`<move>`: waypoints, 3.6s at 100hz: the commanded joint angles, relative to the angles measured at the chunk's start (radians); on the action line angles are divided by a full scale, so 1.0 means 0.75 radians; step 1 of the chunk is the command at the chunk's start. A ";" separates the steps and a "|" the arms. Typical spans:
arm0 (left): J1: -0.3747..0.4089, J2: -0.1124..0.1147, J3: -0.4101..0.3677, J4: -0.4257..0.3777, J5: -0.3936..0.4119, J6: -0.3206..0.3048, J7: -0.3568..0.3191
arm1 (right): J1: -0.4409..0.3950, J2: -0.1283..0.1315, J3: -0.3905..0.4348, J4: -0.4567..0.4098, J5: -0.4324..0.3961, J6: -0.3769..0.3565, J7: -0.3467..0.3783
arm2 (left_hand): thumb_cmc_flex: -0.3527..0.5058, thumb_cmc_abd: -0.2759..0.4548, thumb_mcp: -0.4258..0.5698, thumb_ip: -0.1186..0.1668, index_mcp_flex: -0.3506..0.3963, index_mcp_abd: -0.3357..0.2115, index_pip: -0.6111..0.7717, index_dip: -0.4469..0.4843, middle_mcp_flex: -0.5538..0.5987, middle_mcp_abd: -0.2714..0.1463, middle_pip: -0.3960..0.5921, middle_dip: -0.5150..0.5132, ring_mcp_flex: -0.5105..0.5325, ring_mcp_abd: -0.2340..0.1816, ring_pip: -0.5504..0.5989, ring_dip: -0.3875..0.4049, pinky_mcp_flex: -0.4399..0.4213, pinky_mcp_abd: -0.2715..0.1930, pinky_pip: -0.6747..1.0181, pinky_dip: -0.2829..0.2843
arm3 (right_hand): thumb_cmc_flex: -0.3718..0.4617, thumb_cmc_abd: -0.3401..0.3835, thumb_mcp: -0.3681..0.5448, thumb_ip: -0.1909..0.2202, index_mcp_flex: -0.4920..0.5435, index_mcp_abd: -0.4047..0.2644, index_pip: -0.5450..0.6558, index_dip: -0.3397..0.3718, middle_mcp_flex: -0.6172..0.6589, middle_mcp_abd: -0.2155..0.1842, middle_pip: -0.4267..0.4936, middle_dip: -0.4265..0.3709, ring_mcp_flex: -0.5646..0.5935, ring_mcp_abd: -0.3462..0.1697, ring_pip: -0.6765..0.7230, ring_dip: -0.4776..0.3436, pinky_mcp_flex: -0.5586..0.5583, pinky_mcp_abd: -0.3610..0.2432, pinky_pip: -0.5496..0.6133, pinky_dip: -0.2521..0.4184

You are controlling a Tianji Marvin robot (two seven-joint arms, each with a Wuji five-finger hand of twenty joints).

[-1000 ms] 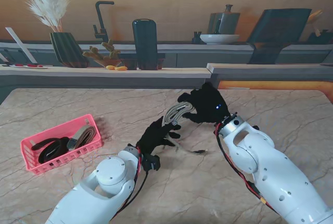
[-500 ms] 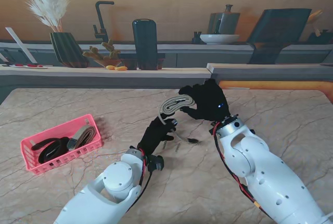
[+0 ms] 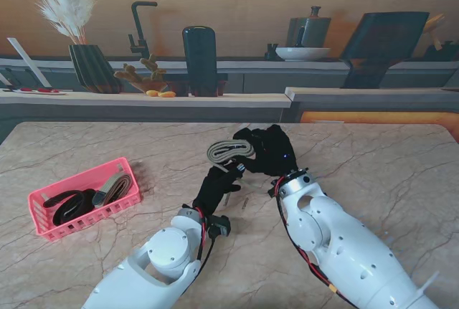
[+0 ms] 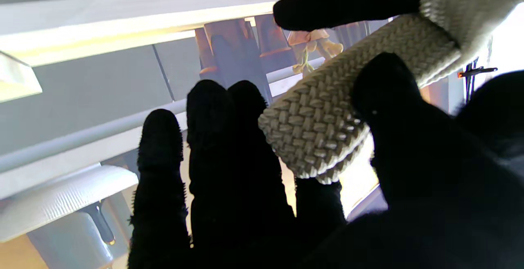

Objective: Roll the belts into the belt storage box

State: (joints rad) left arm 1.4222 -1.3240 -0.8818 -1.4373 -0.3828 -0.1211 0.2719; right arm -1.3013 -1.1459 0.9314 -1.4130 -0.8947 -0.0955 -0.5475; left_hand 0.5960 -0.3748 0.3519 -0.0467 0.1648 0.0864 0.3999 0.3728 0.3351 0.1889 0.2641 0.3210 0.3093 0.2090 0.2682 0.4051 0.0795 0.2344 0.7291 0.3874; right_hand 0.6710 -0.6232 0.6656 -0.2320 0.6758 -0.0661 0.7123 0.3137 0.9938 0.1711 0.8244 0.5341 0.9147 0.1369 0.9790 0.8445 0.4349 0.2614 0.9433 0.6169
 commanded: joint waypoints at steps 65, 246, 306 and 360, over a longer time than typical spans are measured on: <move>0.033 -0.061 -0.014 -0.040 0.003 -0.005 0.179 | -0.053 0.004 -0.101 0.025 0.056 -0.205 0.198 | 0.290 0.262 -0.178 0.013 -0.006 -0.058 0.210 0.052 0.170 -0.096 0.130 -0.010 0.156 -0.109 0.149 -0.026 0.107 -0.072 0.198 0.074 | 0.093 0.028 0.252 0.103 0.137 -0.190 0.376 0.036 0.000 -0.088 -0.041 -0.041 -0.056 -0.122 -0.108 -0.054 -0.036 0.043 -0.001 -0.040; -0.087 0.123 -0.035 -0.002 -0.188 0.401 -0.728 | -0.081 0.199 0.323 -0.205 -0.588 -0.690 0.396 | 0.445 -0.044 0.548 -0.073 0.498 0.037 0.779 0.603 0.967 0.026 0.802 0.609 0.983 0.195 1.116 0.321 0.762 0.375 1.071 0.431 | -0.188 -0.055 0.325 0.215 -0.760 -0.380 -0.686 0.467 -0.842 -0.146 -0.567 -0.304 -0.436 -0.108 -0.961 -0.531 -0.148 -0.104 -0.299 0.025; -0.075 0.124 -0.061 -0.029 -0.175 0.426 -0.693 | 0.110 0.187 0.113 0.008 -0.473 -0.868 0.367 | 0.439 -0.018 0.499 -0.075 0.474 0.056 0.743 0.618 0.947 0.046 0.784 0.596 0.964 0.215 1.108 0.313 0.748 0.381 1.061 0.437 | -0.090 0.044 0.180 0.049 0.184 -0.551 0.410 -0.025 0.149 -0.378 -0.421 -0.139 -0.049 -0.264 -0.590 -0.253 -0.030 -0.088 -0.208 0.033; 0.010 0.071 -0.102 -0.069 -0.043 0.254 -0.317 | -0.049 0.155 0.232 -0.064 -0.446 -0.473 0.271 | 0.260 0.195 -0.391 0.033 0.303 0.010 0.015 0.137 0.463 0.045 0.154 0.261 0.368 0.194 0.426 0.236 0.178 0.215 0.454 0.245 | -0.065 -0.003 0.295 0.008 0.281 -0.401 0.482 -0.139 0.221 -0.294 -0.293 -0.131 -0.027 -0.220 -0.364 -0.152 -0.029 -0.009 -0.165 0.016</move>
State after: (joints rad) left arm 1.4182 -1.2630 -0.9537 -1.4802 -0.4225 0.0853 0.0121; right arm -1.3304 -1.0219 1.1054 -1.4721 -1.2347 -0.4781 -0.3200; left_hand 0.8197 -0.2427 0.1064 -0.0511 0.4161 0.1359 0.4577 0.4933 0.7157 0.2781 0.4159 0.5427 0.6202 0.3923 0.6472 0.6069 0.2445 0.4251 1.1102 0.6078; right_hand 0.5667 -0.7624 0.7779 -0.2549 0.6876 -0.2777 0.6425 0.1451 1.1254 -0.0275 0.5604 0.4194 0.8953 -0.0225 0.6820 0.7169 0.4214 0.2113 0.7868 0.6370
